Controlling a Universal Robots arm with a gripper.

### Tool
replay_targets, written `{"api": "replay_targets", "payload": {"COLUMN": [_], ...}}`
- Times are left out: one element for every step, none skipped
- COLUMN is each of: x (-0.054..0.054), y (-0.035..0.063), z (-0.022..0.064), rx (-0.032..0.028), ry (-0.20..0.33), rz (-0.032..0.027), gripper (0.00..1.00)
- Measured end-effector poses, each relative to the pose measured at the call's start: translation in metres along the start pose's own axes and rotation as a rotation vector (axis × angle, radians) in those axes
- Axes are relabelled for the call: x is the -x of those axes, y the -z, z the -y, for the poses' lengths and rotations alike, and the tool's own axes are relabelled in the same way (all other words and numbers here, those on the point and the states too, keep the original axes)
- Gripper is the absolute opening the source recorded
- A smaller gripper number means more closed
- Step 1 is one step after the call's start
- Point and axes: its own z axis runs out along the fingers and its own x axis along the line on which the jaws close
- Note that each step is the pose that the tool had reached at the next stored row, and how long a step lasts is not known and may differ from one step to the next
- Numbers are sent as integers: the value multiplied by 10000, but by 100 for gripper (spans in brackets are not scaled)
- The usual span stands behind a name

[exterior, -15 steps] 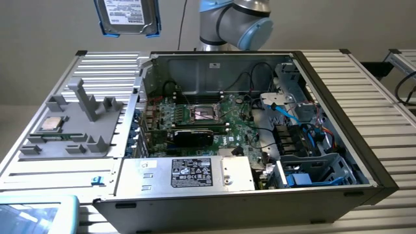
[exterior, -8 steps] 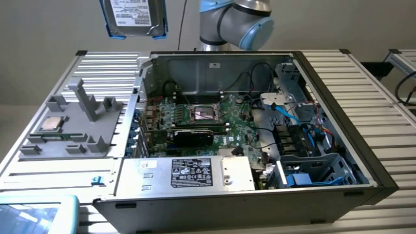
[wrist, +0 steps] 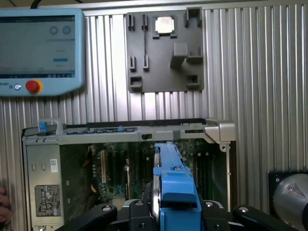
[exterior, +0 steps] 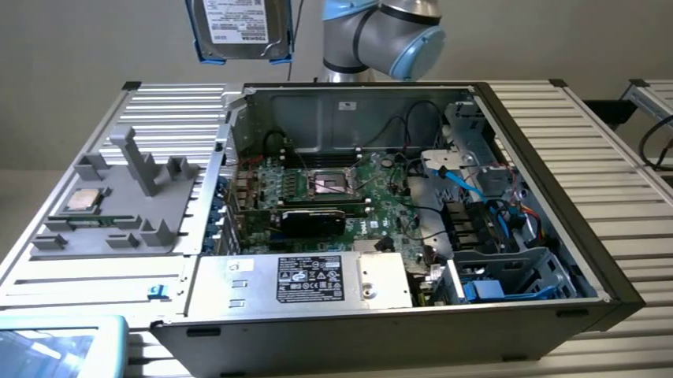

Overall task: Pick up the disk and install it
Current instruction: 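Pick up the disk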

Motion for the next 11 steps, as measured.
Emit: {"api": "replay_targets", "payload": {"x": [-8,-24,-45,-67,-91,-114,-138,-162,-184,-208,-231], "y": [-1,-2,-3,-4,-4,-5,-6,-7,-7,-8,-8], "z": [30,54,75,92,109,126,143,160,176,194,211], "rx": [-3,-4,-5,-5,-5,-6,-7,-8,-8,-9,-8], "ry": [0,0,0,0,0,0,0,0,0,0,0], "rz": [0,0,0,1,0,0,1,1,1,1,0], "gripper": [37,37,37,37,37,37,37,37,37,37,37]}}
